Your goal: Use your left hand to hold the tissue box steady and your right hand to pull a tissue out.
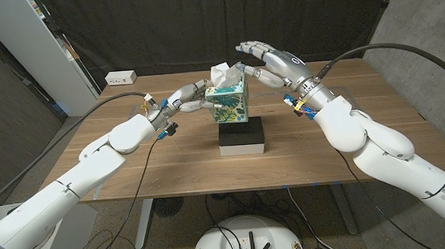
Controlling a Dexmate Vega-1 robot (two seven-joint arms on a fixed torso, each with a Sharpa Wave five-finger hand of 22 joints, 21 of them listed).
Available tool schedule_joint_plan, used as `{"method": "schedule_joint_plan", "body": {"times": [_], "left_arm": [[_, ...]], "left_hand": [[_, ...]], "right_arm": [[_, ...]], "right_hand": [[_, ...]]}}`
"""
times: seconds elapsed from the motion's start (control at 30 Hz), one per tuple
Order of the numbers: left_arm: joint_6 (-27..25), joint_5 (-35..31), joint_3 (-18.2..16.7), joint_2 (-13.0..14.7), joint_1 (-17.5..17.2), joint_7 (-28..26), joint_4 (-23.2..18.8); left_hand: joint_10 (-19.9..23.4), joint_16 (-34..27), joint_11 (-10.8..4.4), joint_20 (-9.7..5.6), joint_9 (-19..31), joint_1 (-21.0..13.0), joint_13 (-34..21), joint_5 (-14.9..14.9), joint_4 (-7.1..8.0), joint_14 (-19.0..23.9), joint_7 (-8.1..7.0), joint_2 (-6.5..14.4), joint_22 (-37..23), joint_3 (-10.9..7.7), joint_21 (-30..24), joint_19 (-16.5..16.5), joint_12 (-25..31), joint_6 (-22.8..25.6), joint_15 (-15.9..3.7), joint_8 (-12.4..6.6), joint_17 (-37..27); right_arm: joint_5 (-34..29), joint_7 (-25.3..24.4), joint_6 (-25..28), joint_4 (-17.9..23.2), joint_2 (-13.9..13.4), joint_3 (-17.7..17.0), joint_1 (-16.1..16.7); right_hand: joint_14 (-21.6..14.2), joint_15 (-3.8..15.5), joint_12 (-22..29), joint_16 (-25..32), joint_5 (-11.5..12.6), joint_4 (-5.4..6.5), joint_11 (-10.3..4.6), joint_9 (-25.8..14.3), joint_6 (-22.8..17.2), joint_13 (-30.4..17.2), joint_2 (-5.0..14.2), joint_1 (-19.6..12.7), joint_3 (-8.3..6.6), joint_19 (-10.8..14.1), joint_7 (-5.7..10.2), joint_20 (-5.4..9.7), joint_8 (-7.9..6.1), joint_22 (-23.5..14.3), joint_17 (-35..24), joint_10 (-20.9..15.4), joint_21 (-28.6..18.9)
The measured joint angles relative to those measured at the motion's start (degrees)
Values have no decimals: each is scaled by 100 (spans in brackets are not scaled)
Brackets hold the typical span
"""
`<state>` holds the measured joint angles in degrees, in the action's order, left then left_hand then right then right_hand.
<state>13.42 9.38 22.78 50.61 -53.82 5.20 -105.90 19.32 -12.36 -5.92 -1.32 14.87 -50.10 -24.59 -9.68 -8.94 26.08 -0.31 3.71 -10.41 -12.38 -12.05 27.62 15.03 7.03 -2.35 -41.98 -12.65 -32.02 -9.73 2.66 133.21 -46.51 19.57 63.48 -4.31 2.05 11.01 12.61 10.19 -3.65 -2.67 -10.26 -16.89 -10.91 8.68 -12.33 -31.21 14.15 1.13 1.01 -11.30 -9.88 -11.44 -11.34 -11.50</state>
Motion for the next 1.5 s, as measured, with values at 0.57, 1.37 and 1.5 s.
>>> {"method": "schedule_joint_plan", "body": {"times": [0.57,1.37,1.5], "left_arm": [[9,13,39,-24,54,43,52],[4,52,79,-46,123,101,125],[4,59,82,-48,127,111,132]], "left_hand": [[11,0,11,0,-28,-1,1,0,-23,0,-20,-1,0,-22,0,0,0,-21,0,-22,2],[11,5,11,32,-28,92,-28,1,1,0,-30,16,0,-49,0,-32,-23,-31,0,-25,-5],[11,5,11,31,-51,93,-28,1,24,0,-30,18,0,-72,0,-31,-23,-31,0,-43,-5]], "right_arm": [[-128,259,47,-23,-23,197,-206],[-341,577,83,-117,-10,564,-552],[-385,577,83,-117,9,625,-578]], "right_hand": [[63,0,1,0,0,-88,-31,0,-21,0,16,-165,-88,-32,20,-32,0,0,-1,30,32],[135,-10,-21,-76,67,-381,-82,-30,-219,-2,161,-464,-293,-84,175,-19,-36,0,55,143,32],[154,10,-21,-97,67,-507,-123,-52,-395,-2,154,-666,-348,-83,182,-19,-97,0,55,184,32]]}}
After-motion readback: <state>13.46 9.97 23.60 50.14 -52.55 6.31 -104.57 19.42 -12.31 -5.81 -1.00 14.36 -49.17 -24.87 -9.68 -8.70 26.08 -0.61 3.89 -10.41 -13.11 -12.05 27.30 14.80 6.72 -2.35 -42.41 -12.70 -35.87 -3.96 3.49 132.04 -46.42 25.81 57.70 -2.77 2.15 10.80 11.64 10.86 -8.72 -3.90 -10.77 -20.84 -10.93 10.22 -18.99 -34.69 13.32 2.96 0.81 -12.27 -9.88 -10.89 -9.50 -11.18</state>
